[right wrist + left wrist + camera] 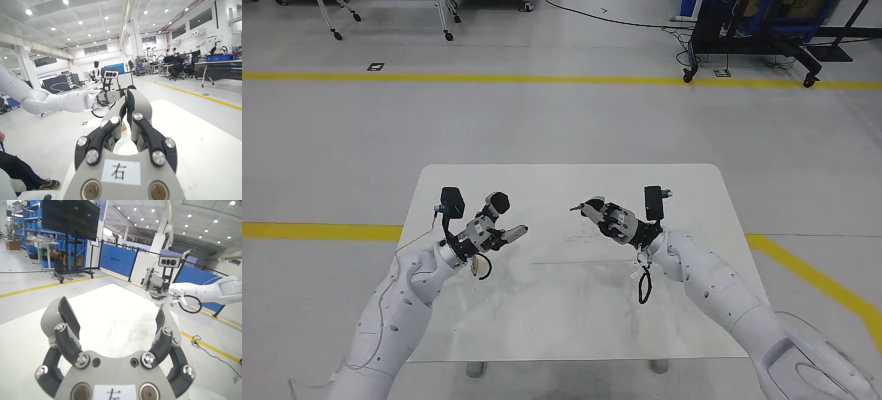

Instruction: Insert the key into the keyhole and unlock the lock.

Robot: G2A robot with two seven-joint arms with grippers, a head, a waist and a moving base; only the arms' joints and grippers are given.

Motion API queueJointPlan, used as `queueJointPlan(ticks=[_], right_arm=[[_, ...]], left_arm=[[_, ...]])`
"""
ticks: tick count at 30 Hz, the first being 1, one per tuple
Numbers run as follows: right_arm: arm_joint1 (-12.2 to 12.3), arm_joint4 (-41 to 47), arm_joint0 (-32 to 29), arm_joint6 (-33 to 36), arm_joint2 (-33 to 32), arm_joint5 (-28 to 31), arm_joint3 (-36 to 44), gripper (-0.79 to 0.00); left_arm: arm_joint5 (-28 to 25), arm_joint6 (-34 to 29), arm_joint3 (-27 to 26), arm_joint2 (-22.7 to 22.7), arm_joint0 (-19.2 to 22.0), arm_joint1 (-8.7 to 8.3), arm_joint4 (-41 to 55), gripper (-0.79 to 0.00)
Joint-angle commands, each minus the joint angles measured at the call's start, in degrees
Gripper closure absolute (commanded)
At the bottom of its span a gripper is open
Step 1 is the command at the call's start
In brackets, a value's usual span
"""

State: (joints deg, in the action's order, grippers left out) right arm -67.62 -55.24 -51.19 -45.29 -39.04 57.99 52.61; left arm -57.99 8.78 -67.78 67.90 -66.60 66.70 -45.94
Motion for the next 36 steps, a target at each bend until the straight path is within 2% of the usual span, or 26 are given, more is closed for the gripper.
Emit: queueJointPlan(ticks=[1, 6, 9, 13, 14, 17, 26, 28, 29, 30, 36], right_arm=[[-0.2, 4.9, -0.9, 2.6, 0.4, 0.0, 0.5, 0.0], [-0.4, 28.2, -0.8, 17.2, 5.4, 0.0, 3.4, 0.0], [0.4, 39.3, 0.1, 25.4, 6.1, 0.0, 4.4, 0.0], [1.4, 49.7, 0.5, 35.3, 5.9, 0.0, 5.3, 0.0], [1.5, 52.1, 0.5, 38.0, 6.0, 0.0, 5.5, 0.0], [1.7, 58.4, 0.8, 44.4, 5.9, 0.0, 5.8, 0.0], [0.4, 68.3, 1.2, 56.3, 5.2, 0.0, 5.0, 0.0], [-0.3, 69.6, 1.3, 58.1, 5.5, 0.0, 4.2, 0.0], [-0.7, 70.4, 1.4, 59.0, 5.8, 0.0, 3.9, 0.0], [-1.1, 71.4, 1.5, 60.0, 6.0, 0.0, 3.6, 0.0], [-3.4, 74.8, 2.7, 64.7, 6.7, 0.0, 1.1, 0.0]], left_arm=[[0.0, -6.0, -0.2, -3.1, -0.1, -0.19, 12.4, -0.785], [0.1, -33.2, 3.9, -7.7, 4.7, -2.0, 45.2, -0.785], [3.4, -48.4, 4.8, -9.4, 7.5, -2.81, 62.8, -0.785], [7.3, -62.4, 5.5, -9.7, 9.3, -3.48, 78.1, -0.736], [8.5, -63.6, 5.5, -9.7, 9.6, -3.59, 79.5, -0.696], [8.7, -63.8, 5.3, -10.1, 10.0, -3.87, 78.8, -0.656], [3.9, -59.0, 6.3, -12.2, 10.6, -3.93, 72.4, -0.536], [2.4, -57.4, 6.4, -12.6, 10.6, -3.81, 71.8, -0.468], [1.7, -56.8, 6.6, -12.8, 10.7, -3.79, 70.8, -0.403], [1.2, -56.3, 6.8, -13.1, 10.7, -3.73, 70.2, -0.382], [0.0, -54.7, 8.5, -13.9, 11.3, -3.26, 68.8, -0.36]])
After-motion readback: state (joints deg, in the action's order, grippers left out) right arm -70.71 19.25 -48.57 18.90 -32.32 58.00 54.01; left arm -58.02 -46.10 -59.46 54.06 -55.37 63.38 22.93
